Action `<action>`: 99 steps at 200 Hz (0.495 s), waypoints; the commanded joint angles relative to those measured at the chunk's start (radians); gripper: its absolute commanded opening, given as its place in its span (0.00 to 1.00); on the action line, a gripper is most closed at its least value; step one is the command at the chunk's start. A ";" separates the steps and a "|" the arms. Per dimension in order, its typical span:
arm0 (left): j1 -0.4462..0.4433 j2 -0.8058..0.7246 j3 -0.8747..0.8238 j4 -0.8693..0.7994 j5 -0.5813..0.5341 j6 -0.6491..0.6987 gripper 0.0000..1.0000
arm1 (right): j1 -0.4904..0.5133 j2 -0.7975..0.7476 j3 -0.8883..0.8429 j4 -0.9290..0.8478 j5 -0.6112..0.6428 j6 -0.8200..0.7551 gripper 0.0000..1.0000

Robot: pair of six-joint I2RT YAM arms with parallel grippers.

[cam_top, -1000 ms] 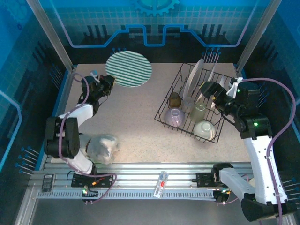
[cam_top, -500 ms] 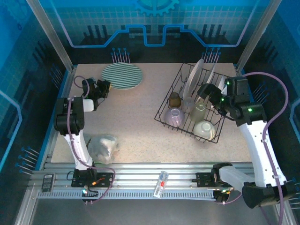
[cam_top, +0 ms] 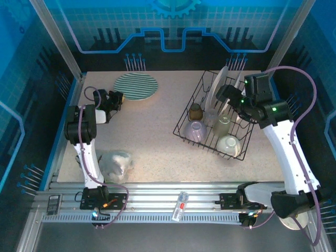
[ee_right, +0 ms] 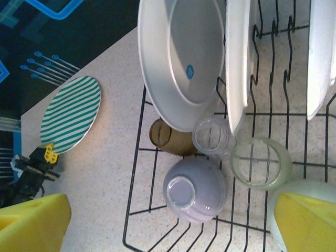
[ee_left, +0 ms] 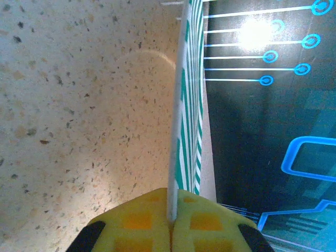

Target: Unload the mixed dishes from the dish rack

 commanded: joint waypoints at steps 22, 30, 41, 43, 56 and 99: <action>0.023 0.010 0.018 0.069 0.013 -0.020 0.14 | 0.033 0.082 0.118 -0.071 0.137 -0.002 1.00; 0.026 0.010 0.015 0.071 0.013 -0.027 0.20 | 0.043 0.094 0.133 -0.073 0.158 0.007 1.00; 0.029 0.009 0.011 0.076 0.017 -0.037 0.27 | 0.066 0.115 0.150 -0.068 0.191 0.007 1.00; 0.029 0.008 0.010 0.076 0.017 -0.038 0.28 | 0.069 0.117 0.153 -0.067 0.200 0.008 1.00; 0.035 0.004 0.006 0.070 0.014 -0.049 0.38 | 0.100 0.143 0.180 -0.076 0.252 0.014 1.00; 0.052 -0.036 -0.012 0.024 0.017 -0.054 0.85 | 0.160 0.230 0.260 -0.100 0.360 0.012 1.00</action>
